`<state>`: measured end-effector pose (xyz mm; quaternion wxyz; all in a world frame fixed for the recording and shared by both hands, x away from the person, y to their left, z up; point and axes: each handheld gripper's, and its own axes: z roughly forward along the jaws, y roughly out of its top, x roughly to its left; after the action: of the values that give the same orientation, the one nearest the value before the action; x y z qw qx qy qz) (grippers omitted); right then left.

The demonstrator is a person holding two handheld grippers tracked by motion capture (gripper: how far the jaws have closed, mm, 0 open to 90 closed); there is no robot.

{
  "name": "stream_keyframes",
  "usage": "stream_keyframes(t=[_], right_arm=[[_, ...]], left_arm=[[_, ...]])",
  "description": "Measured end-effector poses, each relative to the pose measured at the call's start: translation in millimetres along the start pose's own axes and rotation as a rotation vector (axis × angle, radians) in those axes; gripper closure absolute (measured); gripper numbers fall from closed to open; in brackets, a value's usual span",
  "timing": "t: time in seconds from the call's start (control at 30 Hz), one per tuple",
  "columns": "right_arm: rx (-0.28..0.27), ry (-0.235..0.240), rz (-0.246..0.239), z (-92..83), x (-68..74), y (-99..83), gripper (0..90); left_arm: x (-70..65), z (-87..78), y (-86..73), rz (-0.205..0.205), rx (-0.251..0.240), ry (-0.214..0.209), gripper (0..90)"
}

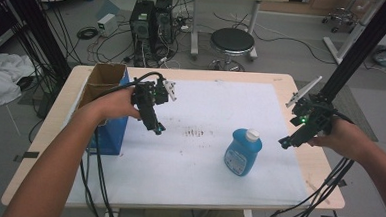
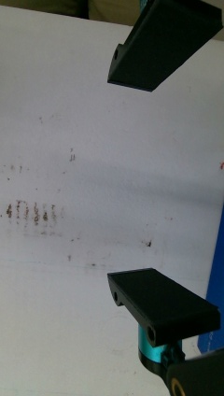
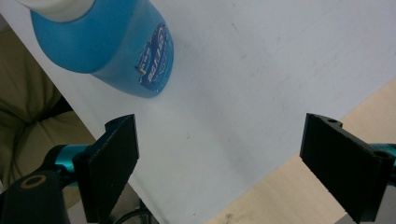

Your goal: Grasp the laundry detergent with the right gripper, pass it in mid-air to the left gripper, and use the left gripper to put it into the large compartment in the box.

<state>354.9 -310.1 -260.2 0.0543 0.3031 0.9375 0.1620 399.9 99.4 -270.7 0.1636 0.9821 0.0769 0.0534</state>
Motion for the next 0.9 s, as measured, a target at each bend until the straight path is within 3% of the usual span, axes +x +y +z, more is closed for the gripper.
stream_keyframes(t=[0.1, 0.4, 0.43, 0.87, 0.9], right_arm=[[-0.008, 0.014, 0.049, 4.1, 6.6, -5.3, 10.8], [-0.059, 0.041, 0.099, 9.3, 17.9, -16.2, 10.9], [-0.086, 0.034, 0.123, 9.5, 22.4, -19.5, 10.9], [-0.192, 0.045, 0.173, 25.2, 47.0, -37.4, 10.9], [-0.200, 0.030, 0.177, 30.0, 50.3, -40.7, 10.9]], left_arm=[[-0.7, 1.3, -0.5, -0.001, -0.002, -0.006, 6.0], [-1.8, 4.4, -4.8, -0.006, 0.000, -0.012, 6.0], [-1.8, 4.3, -5.7, -0.007, -0.002, -0.010, 5.9], [-2.0, 6.5, -6.5, -0.004, -0.005, -0.013, 6.0], [-1.8, 6.7, -6.5, -0.002, -0.004, -0.014, 6.0]])
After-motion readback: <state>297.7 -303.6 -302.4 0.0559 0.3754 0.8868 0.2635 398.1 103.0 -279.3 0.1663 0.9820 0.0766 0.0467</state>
